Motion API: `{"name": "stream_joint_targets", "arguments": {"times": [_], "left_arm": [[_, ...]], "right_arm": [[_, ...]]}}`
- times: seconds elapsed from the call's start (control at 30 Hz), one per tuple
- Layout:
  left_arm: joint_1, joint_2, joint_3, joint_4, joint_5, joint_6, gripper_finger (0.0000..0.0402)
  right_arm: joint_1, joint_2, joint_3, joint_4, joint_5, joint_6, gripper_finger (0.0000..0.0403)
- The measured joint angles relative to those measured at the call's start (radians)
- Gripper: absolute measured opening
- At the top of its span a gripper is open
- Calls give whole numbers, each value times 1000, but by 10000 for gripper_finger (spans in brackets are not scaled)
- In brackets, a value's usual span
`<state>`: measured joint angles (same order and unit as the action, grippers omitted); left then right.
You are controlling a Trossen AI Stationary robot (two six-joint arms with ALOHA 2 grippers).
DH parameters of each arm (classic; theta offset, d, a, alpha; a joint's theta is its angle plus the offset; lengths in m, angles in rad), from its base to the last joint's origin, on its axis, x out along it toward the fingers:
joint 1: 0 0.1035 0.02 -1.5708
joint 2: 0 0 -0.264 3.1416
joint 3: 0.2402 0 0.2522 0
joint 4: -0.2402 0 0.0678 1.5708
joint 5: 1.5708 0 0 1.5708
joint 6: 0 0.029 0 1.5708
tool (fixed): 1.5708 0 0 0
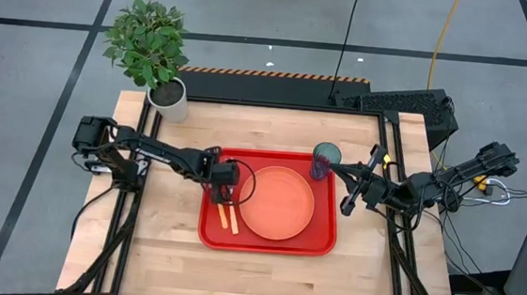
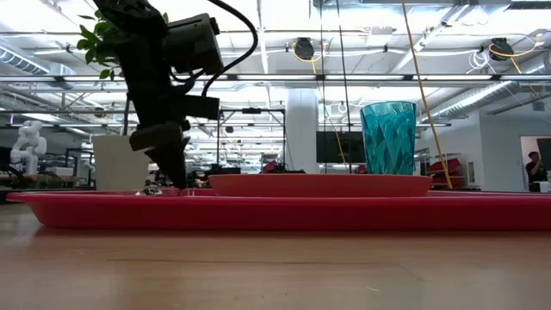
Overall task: Pick and place plate/cup/fork/spoon on tray
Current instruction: Adjust the utensils on the red tray
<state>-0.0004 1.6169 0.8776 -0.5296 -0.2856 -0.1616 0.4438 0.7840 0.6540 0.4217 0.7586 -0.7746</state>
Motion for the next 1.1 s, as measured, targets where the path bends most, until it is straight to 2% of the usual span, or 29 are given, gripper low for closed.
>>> {"name": "stream_joint_targets", "arguments": {"times": [0.27,0.43,0.53,0.73,0.87,1.1], "left_arm": [[15,0,0,72,0,33,14],[10,-25,23,-9,15,11,6],[-27,-64,71,-41,78,-15,5],[-144,-82,121,-60,95,-94,11],[-217,-46,121,-9,127,-153,4],[-291,11,121,92,125,-223,12]], "right_arm": [[0,0,0,0,0,0,0],[0,0,0,0,0,0,0],[0,0,0,0,0,-2,0],[0,0,0,0,0,0,0],[0,0,0,0,0,2,0],[0,0,0,1,-2,3,0]]}}
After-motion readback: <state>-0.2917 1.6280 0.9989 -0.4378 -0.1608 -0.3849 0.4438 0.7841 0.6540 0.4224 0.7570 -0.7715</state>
